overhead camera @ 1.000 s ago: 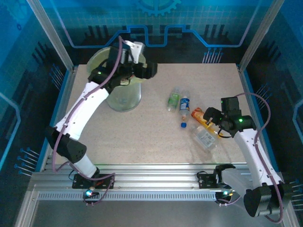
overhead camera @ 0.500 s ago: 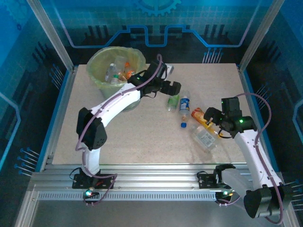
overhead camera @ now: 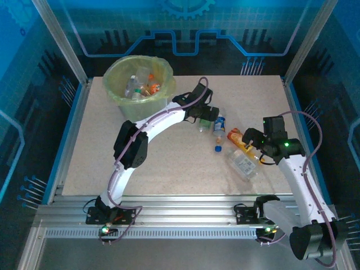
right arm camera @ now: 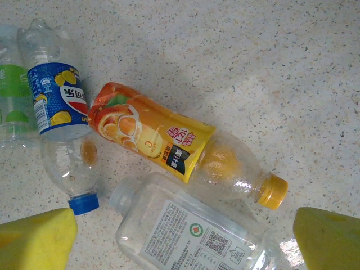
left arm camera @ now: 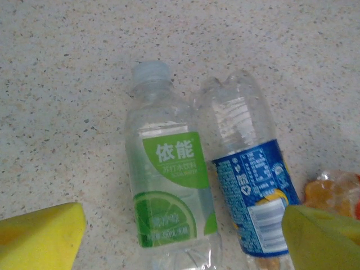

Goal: Put the plastic bottles in the bin

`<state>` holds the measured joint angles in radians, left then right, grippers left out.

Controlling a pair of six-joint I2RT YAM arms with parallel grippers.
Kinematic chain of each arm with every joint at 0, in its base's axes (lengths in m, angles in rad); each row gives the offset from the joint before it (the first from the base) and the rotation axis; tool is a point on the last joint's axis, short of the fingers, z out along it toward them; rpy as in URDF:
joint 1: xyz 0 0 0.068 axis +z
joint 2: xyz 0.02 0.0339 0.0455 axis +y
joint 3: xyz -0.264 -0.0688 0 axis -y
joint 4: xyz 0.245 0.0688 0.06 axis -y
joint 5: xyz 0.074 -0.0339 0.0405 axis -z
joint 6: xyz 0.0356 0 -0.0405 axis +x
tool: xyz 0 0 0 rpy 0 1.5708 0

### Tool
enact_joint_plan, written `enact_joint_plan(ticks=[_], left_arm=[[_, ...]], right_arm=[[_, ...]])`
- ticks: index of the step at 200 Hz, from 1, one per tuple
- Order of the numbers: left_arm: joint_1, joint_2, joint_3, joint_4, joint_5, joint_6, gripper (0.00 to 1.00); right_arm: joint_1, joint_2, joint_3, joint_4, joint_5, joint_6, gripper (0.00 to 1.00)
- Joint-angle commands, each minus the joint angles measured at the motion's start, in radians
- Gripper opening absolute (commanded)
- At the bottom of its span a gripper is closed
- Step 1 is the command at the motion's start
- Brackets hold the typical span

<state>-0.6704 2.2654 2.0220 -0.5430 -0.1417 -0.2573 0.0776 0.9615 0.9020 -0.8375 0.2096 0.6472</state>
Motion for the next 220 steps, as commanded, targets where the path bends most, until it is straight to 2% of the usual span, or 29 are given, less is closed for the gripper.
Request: enact_joint_plan(ticks=[1,99,113,220], left_arm=[[-0.005,0.045,0.056,0.0,-0.029,-0.02,0.9],[-0.005,0.201,0.19,-0.045,-0.079,0.004,0.89],[-0.005,0.22,0.209,-0.056,-0.079,0.006,0.86],[0.006,0.253,0.215,-0.087,-0.125,-0.01,0.79]], right_arm=[[-0.001,-0.008,-0.008,-0.005,0.017,-0.007,1.0],[-0.002,-0.001,-0.008,0.002,0.014,-0.011,1.0],[-0.002,-0.001,-0.008,0.002,0.014,-0.01,1.0],[-0.002,-0.004,-0.016,0.001,0.018,-0.008,1.0]])
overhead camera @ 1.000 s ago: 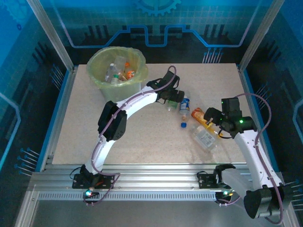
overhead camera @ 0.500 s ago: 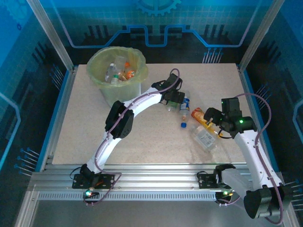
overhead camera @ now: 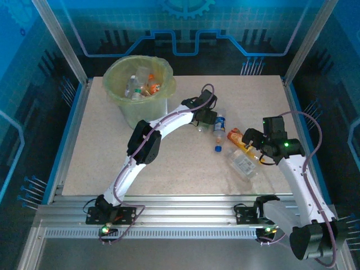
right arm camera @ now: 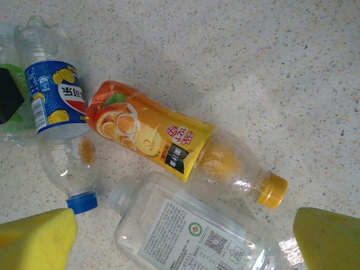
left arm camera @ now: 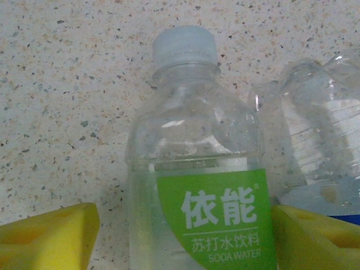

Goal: Put the plastic bottles in the bin

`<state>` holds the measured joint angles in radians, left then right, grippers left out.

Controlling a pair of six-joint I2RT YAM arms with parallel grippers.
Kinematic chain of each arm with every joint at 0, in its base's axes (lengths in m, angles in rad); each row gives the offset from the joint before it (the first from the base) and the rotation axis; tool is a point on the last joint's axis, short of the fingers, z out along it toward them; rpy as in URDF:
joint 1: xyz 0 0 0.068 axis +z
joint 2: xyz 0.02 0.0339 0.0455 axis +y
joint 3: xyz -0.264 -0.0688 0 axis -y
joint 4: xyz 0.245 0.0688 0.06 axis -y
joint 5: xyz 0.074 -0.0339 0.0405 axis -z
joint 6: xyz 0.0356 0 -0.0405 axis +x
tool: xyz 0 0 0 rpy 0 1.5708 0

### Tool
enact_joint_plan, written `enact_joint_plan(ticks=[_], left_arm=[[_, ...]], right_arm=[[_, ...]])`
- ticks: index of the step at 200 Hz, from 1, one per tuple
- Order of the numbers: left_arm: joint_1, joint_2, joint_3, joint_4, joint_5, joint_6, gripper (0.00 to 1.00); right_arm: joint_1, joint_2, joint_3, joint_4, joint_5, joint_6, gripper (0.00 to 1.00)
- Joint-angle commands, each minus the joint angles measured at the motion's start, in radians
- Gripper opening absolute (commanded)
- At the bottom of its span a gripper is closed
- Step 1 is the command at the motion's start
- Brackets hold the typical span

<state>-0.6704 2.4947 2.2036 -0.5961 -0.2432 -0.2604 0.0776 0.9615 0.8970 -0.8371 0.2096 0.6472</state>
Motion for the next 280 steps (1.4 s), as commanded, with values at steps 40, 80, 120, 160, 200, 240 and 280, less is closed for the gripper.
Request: enact_joint_plan(ticks=[40,80,120,160,200,240,280], left_arm=[[0.019,0.033,0.033,-0.039,-0.019,-0.027,0.73],[0.03,0.048,0.033,-0.05,-0.018,-0.045,0.73],[0.035,0.064,0.031,-0.065,-0.028,-0.048,0.74],[0.037,0.063,0.033,-0.064,-0.024,-0.047,0.72],[0.036,0.011,0.004,-0.027,-0.024,-0.033,0.62],[0.019,-0.095,-0.026,0.012,-0.005,0.004,0.58],[-0.017,-0.226,-0.033,0.049,0.027,0.067,0.57]], right_arm=[[-0.002,-0.003,-0.012,0.001,0.018,-0.006,1.0],[-0.002,0.004,-0.012,0.004,0.016,-0.005,1.0],[-0.001,0.003,-0.012,0.006,0.013,-0.005,1.0],[-0.001,0.004,-0.012,0.008,0.014,-0.006,1.0],[-0.001,0.002,-0.012,0.007,0.014,-0.005,1.0],[-0.002,0.003,-0.012,0.01,0.016,-0.004,1.0],[-0.002,0.01,-0.012,0.015,0.013,-0.005,1.0]])
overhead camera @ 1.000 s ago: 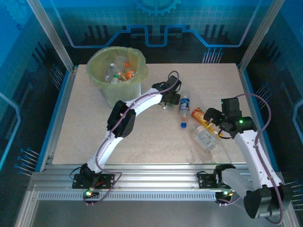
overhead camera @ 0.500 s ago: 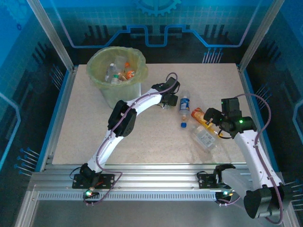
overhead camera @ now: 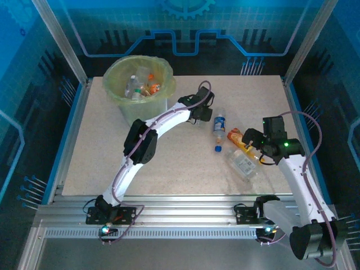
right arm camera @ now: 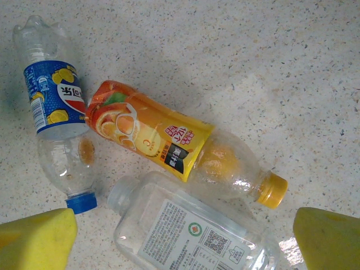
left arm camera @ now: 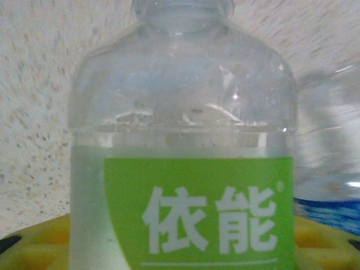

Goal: Put the plastic bottles in the bin

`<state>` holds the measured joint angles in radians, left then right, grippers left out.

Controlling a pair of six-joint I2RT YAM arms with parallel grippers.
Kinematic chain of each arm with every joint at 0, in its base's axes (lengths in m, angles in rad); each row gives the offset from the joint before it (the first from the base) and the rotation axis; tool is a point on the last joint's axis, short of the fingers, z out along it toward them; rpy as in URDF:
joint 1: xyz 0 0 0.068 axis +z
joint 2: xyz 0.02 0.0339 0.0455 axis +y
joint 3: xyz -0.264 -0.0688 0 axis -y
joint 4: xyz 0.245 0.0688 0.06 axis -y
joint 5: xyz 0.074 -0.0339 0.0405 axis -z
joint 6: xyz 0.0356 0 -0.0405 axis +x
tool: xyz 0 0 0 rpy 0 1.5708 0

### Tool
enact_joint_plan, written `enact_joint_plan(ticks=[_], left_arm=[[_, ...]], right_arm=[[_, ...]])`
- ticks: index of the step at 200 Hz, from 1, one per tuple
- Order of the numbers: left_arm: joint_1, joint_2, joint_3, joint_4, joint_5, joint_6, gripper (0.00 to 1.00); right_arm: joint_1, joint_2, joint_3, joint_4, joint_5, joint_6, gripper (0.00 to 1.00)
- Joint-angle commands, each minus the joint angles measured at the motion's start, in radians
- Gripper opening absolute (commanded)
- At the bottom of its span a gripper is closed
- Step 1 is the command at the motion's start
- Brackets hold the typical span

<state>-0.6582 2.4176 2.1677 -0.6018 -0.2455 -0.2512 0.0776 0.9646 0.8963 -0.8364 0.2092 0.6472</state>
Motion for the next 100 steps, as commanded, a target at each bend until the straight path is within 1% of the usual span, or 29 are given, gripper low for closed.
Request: enact_joint_plan(ticks=[1,31,50,76,100], left_arm=[[-0.03,-0.153,0.003,0.055,0.03,0.06,0.57],[-0.036,-0.253,0.004,0.066,0.083,0.085,0.56],[-0.035,-0.315,0.001,0.066,0.091,0.109,0.56],[-0.036,-0.404,-0.019,0.083,0.059,0.168,0.56],[-0.035,-0.488,-0.048,0.109,-0.001,0.237,0.57]], right_arm=[[-0.002,0.007,-0.01,0.014,0.013,-0.005,1.0],[-0.002,0.006,-0.011,0.012,0.015,-0.004,1.0],[-0.001,0.003,-0.011,0.012,0.015,-0.004,1.0],[-0.002,0.002,-0.011,0.013,0.015,-0.004,1.0],[-0.002,0.005,-0.011,0.018,0.013,-0.004,1.0]])
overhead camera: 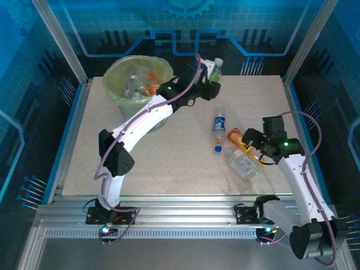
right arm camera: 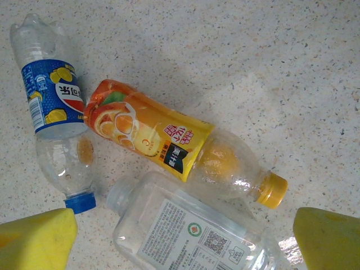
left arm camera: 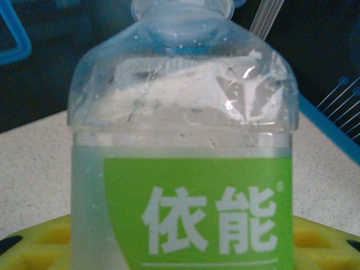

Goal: Put the plastic bottles in the bin

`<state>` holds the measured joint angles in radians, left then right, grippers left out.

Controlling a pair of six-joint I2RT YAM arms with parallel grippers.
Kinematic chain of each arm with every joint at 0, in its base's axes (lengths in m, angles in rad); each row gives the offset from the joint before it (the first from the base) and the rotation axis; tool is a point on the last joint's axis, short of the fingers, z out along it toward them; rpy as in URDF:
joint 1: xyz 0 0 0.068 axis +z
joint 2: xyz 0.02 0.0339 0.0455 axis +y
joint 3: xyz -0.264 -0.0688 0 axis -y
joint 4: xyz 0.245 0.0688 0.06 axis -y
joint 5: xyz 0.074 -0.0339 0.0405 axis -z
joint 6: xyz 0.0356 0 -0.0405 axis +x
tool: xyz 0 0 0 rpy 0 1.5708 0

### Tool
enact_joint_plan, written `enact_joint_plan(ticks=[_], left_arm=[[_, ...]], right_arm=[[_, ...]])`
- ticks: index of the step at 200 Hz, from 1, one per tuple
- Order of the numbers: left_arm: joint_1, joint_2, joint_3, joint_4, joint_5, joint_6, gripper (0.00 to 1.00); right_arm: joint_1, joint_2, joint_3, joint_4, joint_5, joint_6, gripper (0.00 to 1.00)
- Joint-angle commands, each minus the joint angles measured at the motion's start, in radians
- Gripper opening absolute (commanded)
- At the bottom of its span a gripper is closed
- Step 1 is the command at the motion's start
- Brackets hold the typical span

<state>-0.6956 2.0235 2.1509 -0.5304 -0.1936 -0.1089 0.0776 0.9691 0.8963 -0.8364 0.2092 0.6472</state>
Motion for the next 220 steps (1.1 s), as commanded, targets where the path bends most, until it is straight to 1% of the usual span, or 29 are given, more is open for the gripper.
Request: enact_joint_plan(ticks=[1,26,47,99,133,155,186,220], left_arm=[[0.002,-0.097,-0.033,0.038,-0.055,0.097,0.57],[0.021,-0.172,-0.074,0.052,-0.113,0.148,0.58],[0.063,-0.239,-0.13,0.059,-0.14,0.155,0.58],[0.24,-0.403,-0.305,0.034,-0.156,0.114,0.58],[0.357,-0.476,-0.404,0.014,-0.153,0.116,0.58],[0.428,-0.485,-0.424,-0.021,-0.128,0.13,0.58],[0.523,-0.447,-0.401,-0.107,-0.082,0.151,0.58],[0.576,-0.39,-0.356,-0.185,-0.031,0.173,0.58]], right_arm=[[-0.002,0.001,-0.011,0.017,0.012,-0.004,1.0],[-0.001,0.003,-0.011,0.019,0.009,-0.006,1.0],[-0.001,0.0,-0.008,0.017,0.009,-0.006,1.0],[-0.001,-0.002,-0.002,0.016,0.007,-0.004,1.0],[0.0,-0.003,0.003,0.016,0.002,-0.001,1.0],[0.0,-0.003,0.006,0.014,-0.003,0.0,1.0],[-0.001,-0.015,0.004,0.011,-0.002,0.003,1.0],[0.0,-0.019,0.004,0.005,0.004,0.005,1.0]])
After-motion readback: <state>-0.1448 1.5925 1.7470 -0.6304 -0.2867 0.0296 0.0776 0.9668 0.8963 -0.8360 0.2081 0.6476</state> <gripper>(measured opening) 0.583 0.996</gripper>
